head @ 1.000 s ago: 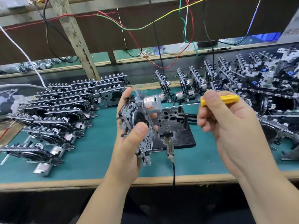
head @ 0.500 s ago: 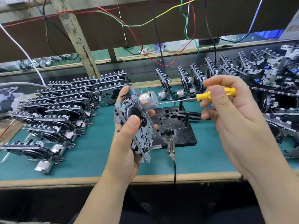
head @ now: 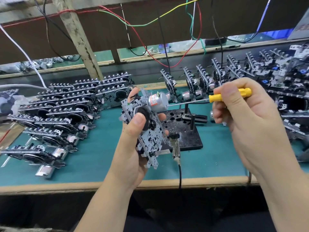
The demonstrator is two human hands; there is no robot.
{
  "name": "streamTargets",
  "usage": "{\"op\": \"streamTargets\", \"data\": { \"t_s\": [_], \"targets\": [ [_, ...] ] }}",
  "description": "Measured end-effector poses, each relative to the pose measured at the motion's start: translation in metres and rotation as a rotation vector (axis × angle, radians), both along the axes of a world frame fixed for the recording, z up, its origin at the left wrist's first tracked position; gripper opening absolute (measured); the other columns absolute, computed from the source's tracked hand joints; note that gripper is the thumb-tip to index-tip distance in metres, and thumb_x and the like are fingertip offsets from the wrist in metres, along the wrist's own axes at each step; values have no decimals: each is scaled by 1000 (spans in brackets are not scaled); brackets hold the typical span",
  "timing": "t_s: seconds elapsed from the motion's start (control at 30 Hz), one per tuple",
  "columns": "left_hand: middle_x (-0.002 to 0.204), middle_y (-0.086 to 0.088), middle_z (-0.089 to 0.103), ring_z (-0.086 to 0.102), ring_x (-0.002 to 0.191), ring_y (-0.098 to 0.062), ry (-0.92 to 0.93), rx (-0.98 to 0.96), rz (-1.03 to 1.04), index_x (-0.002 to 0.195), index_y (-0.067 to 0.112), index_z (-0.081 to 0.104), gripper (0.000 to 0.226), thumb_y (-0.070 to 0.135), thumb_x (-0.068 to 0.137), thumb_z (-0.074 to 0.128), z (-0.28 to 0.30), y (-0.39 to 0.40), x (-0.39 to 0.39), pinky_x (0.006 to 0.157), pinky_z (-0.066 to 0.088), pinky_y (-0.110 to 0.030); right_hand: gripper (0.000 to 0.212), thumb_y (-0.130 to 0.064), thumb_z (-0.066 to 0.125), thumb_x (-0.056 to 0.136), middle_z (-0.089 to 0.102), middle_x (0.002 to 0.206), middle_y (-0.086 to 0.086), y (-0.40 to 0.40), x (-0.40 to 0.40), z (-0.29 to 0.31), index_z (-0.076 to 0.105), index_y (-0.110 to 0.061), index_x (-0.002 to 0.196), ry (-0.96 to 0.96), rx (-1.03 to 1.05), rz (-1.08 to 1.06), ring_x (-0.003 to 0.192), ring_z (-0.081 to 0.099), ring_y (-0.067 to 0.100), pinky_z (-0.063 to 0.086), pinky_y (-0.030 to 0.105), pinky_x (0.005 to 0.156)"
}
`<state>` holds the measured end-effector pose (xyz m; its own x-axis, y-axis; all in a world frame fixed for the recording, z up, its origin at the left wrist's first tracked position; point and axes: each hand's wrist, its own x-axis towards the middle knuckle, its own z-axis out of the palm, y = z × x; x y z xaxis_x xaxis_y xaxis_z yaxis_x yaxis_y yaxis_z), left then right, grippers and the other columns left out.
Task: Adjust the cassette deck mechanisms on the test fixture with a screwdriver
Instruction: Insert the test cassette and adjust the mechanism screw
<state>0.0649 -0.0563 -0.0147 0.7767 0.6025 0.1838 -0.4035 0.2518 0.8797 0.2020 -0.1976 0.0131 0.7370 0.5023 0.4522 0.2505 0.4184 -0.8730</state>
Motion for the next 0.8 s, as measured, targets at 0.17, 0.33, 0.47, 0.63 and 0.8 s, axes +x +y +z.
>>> {"op": "streamTargets", "data": {
  "t_s": [0.17,0.33,0.47,0.63,0.8],
  "targets": [
    [121,-6,67,60,115,-29,0,-19,-63,156,15,31,111,58,68,83,-4,0,-1,98,46,-58,3,-35,59,95,58,81,-13,-4,5,1,60,-34,98,-127,-45,30,75,54,12,48,22,65],
    [119,-5,67,57,115,-32,-13,-38,-73,155,24,35,100,55,72,81,-4,-2,-1,97,45,-57,11,-45,63,96,61,84,-14,-10,7,4,60,-35,98,-189,-69,55,77,54,15,47,29,65],
    [115,-1,71,61,113,-29,-30,-33,-74,146,24,50,85,57,73,79,-3,-2,-2,91,54,-47,19,-45,68,89,65,82,-9,-7,5,1,64,-30,99,-82,-14,11,77,62,13,51,23,67],
    [116,-6,70,63,112,-29,-28,-51,-68,147,10,45,95,57,72,80,2,-2,-3,92,53,-51,13,-41,70,91,69,82,-5,-6,5,-3,70,-29,96,-95,6,-42,77,65,15,52,23,72],
    [117,-7,69,62,111,-29,-6,-56,-49,151,10,40,103,57,69,82,5,-1,-4,99,46,-60,6,-35,67,95,71,86,-7,-6,6,-2,69,-30,99,-171,-20,-64,79,67,13,53,20,73]
  ]
}}
